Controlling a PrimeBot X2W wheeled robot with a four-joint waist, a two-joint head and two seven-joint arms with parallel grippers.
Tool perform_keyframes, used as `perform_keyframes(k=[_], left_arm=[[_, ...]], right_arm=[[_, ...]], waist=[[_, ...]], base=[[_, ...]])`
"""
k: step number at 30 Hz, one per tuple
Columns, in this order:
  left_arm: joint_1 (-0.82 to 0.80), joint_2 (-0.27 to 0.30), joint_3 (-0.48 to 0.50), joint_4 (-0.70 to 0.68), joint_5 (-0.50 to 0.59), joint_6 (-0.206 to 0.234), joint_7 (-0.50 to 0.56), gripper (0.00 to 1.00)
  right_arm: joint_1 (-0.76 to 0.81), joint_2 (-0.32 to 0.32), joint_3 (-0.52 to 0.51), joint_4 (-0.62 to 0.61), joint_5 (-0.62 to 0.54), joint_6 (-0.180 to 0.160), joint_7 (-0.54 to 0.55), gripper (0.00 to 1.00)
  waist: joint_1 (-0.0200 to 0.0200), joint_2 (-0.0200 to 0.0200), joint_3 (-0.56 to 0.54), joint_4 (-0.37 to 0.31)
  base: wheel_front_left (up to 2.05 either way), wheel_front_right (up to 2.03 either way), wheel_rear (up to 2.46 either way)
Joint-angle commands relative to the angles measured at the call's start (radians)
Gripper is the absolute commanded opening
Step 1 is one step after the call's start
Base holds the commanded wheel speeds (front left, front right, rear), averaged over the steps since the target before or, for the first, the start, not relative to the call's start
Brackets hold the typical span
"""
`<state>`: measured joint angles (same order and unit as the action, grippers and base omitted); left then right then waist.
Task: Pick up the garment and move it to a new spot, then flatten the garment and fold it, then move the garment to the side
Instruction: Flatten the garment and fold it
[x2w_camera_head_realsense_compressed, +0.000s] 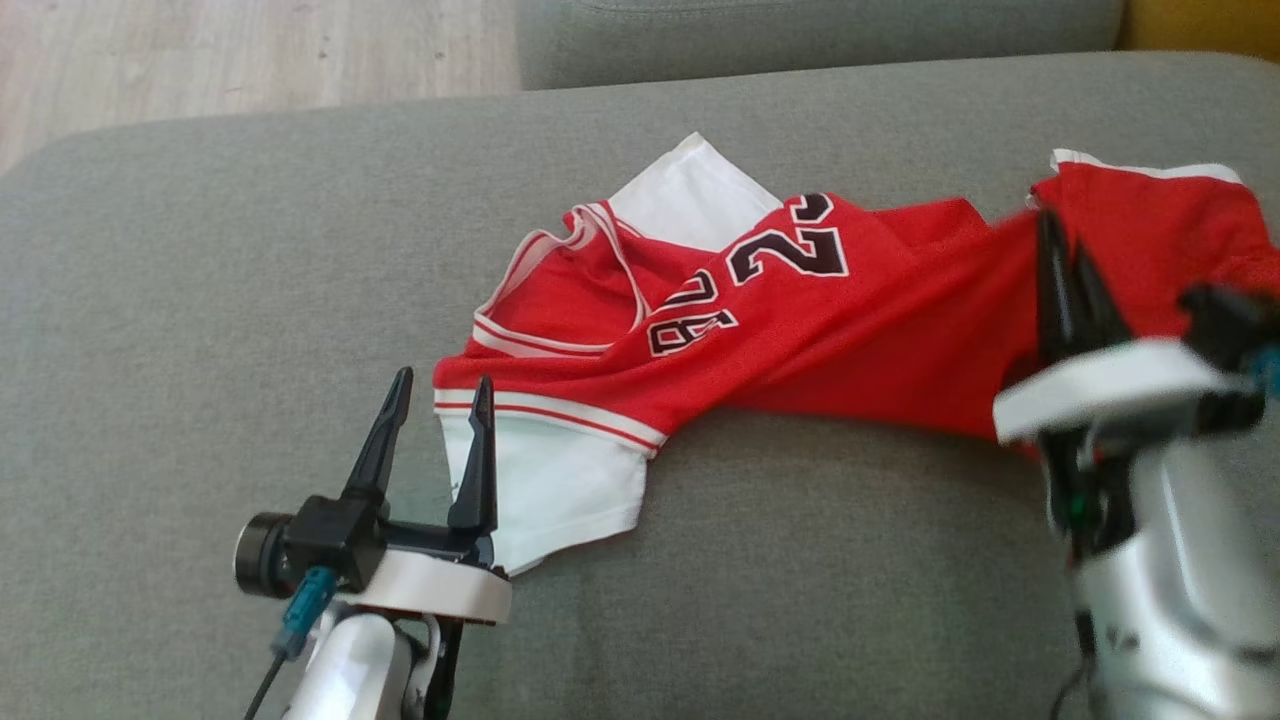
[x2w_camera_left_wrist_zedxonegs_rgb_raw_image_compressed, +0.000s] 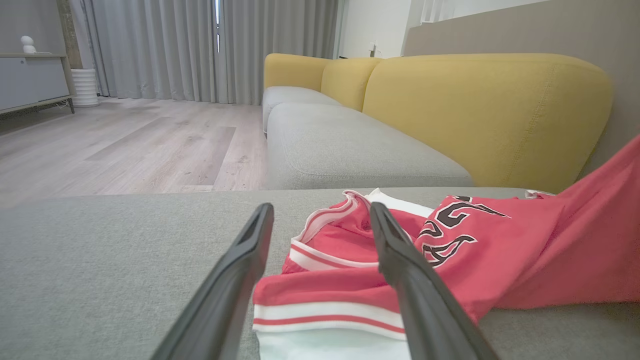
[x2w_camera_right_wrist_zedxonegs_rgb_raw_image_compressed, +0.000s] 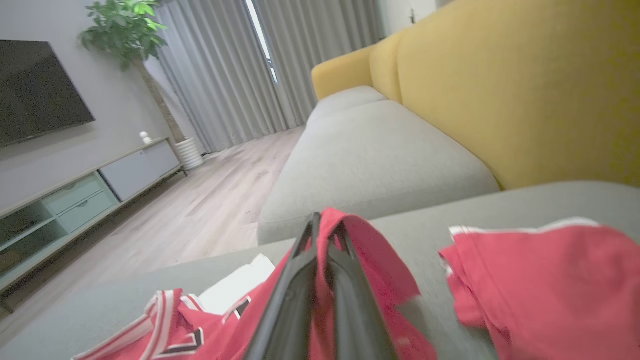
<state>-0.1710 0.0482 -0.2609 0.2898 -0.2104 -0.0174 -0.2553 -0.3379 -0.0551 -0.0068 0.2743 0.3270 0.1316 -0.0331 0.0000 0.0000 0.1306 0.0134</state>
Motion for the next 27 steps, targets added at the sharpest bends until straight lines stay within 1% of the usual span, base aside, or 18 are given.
perform_keyframes(k=[1, 6, 8, 10, 13, 21, 24, 27], left_arm=[[-0.031, 0.002, 0.025, -0.029, -0.006, 0.007, -0.006, 1.00], [-0.022, 0.002, 0.022, -0.031, -0.015, 0.015, -0.006, 1.00], [-0.018, 0.002, 0.024, -0.032, -0.017, 0.018, -0.006, 1.00], [-0.012, 0.002, 0.028, -0.034, -0.017, 0.022, -0.006, 1.00], [-0.002, 0.002, 0.036, -0.039, -0.018, 0.026, -0.006, 1.00], [0.014, 0.002, 0.063, -0.050, -0.011, 0.024, -0.006, 1.00], [0.008, 0.002, 0.063, -0.054, -0.009, 0.020, -0.006, 1.00], [0.003, 0.002, 0.059, -0.055, -0.008, 0.018, -0.006, 1.00]], right_arm=[[-0.081, -0.015, 0.026, -0.045, -0.005, -0.001, 0.006, 0.00], [-0.212, -0.052, 0.048, -0.036, -0.022, -0.001, 0.002, 0.00], [-0.234, -0.056, 0.055, -0.033, -0.028, -0.001, 0.002, 0.00], [-0.223, -0.051, 0.068, -0.043, -0.027, -0.001, 0.008, 0.00], [-0.144, -0.043, 0.077, -0.078, -0.027, -0.001, 0.027, 0.00], [0.231, 0.000, -0.009, -0.245, 0.001, -0.001, 0.093, 0.00], [0.317, 0.003, -0.042, -0.253, -0.014, -0.001, 0.122, 0.00], [0.336, 0.004, -0.058, -0.233, -0.023, -0.001, 0.139, 0.00]], waist=[[0.0000, 0.0000, -0.005, 0.006], [0.0000, 0.0000, -0.019, 0.022], [0.0000, 0.0000, -0.023, 0.023], [0.0000, 0.0000, -0.026, 0.016], [0.0000, 0.0000, -0.030, -0.003], [0.0000, 0.0000, -0.042, -0.101], [0.0000, 0.0000, -0.043, -0.131], [0.0000, 0.0000, -0.041, -0.143]], base=[[0.00, 0.00, 0.00], [0.00, 0.00, 0.00], [0.00, 0.00, 0.00], [0.00, 0.00, 0.00], [0.00, 0.00, 0.00], [0.00, 0.00, 0.00], [0.00, 0.00, 0.00], [0.00, 0.00, 0.00]])
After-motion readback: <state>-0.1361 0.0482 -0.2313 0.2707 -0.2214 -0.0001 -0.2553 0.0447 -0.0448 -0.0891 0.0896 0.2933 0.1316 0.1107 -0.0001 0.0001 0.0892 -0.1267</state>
